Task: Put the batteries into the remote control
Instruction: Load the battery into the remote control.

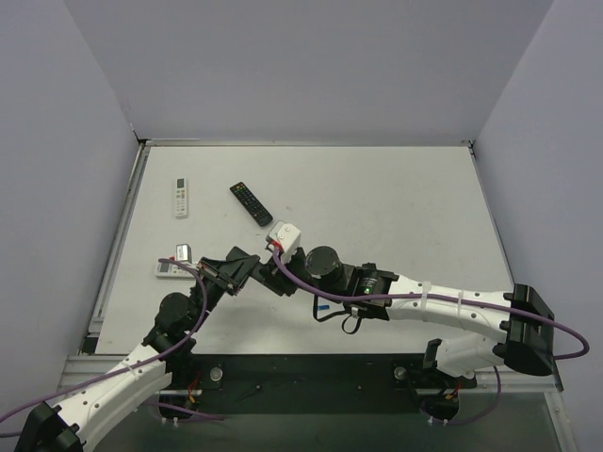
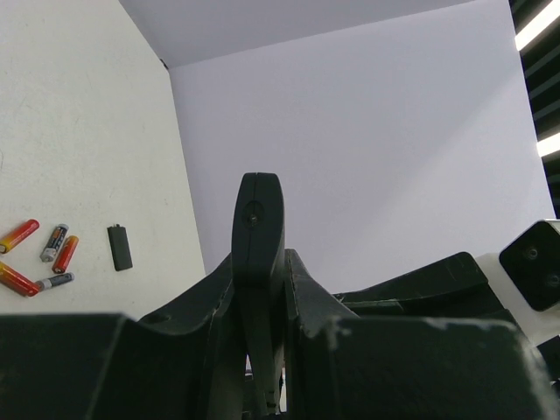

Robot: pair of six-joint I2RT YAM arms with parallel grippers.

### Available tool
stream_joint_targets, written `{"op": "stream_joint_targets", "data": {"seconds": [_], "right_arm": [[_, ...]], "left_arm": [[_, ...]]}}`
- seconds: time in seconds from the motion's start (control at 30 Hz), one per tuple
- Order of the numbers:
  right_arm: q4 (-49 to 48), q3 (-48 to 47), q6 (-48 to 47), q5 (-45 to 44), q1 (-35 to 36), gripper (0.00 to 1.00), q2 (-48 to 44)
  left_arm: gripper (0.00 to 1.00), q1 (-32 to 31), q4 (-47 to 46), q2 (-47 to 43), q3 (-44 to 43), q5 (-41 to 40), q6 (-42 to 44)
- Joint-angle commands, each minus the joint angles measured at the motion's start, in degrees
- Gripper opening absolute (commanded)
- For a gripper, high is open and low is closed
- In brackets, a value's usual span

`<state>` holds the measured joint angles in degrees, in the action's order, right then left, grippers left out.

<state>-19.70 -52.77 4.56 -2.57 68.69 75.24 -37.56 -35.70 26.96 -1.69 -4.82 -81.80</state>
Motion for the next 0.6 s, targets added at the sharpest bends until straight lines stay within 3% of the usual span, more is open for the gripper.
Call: {"op": "stream_joint_targets", "data": {"seconds": [0.0, 0.57], "right_arm": [[-3.1, 0.7, 0.1, 0.3, 0.0, 0.00, -2.7], [-3.5, 0.8, 2.0, 2.0, 0.0, 0.00, -3.2]], "left_arm": [[0.00, -0.2, -1.8, -0.9, 2.7, 0.7, -2.3], [0.00, -0.2, 0.2, 1.0, 2.0, 1.2, -3.1]]}}
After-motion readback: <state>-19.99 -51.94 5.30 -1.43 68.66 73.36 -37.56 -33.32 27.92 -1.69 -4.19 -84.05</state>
